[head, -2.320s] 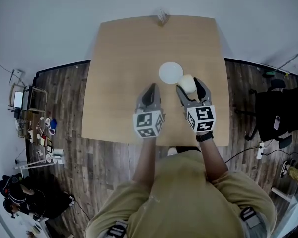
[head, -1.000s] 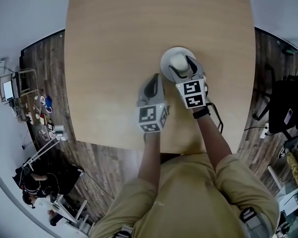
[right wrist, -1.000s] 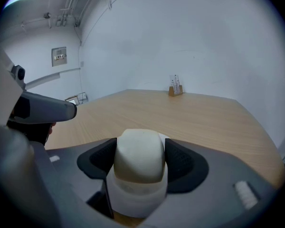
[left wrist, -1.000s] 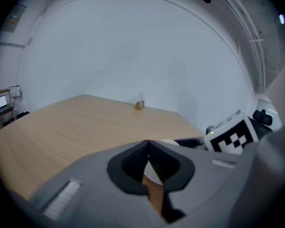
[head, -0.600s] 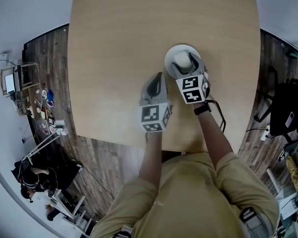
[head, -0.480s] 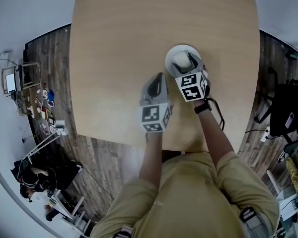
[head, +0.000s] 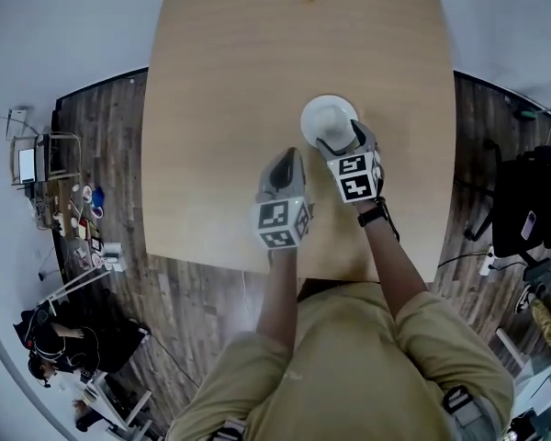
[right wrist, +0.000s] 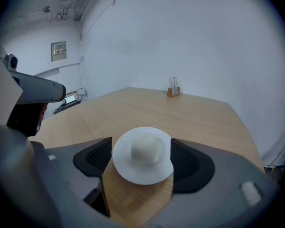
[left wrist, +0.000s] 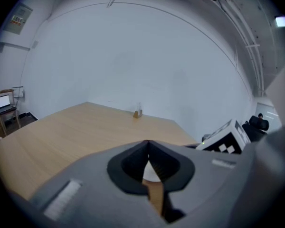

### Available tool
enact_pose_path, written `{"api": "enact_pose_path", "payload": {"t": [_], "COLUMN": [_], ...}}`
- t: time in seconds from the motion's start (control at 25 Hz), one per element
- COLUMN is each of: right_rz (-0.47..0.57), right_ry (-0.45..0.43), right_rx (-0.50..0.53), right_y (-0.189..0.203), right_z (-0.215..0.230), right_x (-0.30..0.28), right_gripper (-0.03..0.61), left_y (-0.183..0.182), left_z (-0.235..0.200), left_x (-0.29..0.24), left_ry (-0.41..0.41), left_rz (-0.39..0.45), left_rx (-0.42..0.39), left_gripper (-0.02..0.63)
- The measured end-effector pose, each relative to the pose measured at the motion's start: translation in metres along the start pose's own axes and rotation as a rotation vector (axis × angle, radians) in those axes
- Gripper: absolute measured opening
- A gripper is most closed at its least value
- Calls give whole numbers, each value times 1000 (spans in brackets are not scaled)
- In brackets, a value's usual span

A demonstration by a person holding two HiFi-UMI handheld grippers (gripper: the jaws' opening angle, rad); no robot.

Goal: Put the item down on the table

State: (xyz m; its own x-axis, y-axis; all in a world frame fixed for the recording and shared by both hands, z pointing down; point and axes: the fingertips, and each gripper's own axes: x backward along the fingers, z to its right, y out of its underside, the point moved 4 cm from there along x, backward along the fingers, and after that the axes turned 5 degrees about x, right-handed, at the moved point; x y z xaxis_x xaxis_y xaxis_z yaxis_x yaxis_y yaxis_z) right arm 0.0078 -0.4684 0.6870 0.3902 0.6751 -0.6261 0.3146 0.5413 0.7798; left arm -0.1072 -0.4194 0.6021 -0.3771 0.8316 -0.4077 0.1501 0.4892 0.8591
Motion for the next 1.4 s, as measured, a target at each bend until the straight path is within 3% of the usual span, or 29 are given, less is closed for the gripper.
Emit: {"api": "enact_pose_path", "payload": {"t": [0.2, 0.44, 1.16, 1.4], "right_rz": [78, 191, 428, 497], "right_ry": [30, 66, 121, 133], "right_rx": [-85, -131, -80, -48], "right_y": [0, -10, -46, -63], "right_z": [-3, -15, -63, -78], "right_x": [61, 140, 287, 318], "right_gripper": [366, 282, 63, 40], "left_y": [-1, -14, -63, -73], "left_z": [19, 44, 93, 95], "left_x": [35, 81, 196, 221], "left_ry": [30, 72, 129, 123], "left_rz": [9, 61, 261, 304], "left_rx": [-11, -59, -170, -185], "left_gripper": [2, 2, 2, 3]}}
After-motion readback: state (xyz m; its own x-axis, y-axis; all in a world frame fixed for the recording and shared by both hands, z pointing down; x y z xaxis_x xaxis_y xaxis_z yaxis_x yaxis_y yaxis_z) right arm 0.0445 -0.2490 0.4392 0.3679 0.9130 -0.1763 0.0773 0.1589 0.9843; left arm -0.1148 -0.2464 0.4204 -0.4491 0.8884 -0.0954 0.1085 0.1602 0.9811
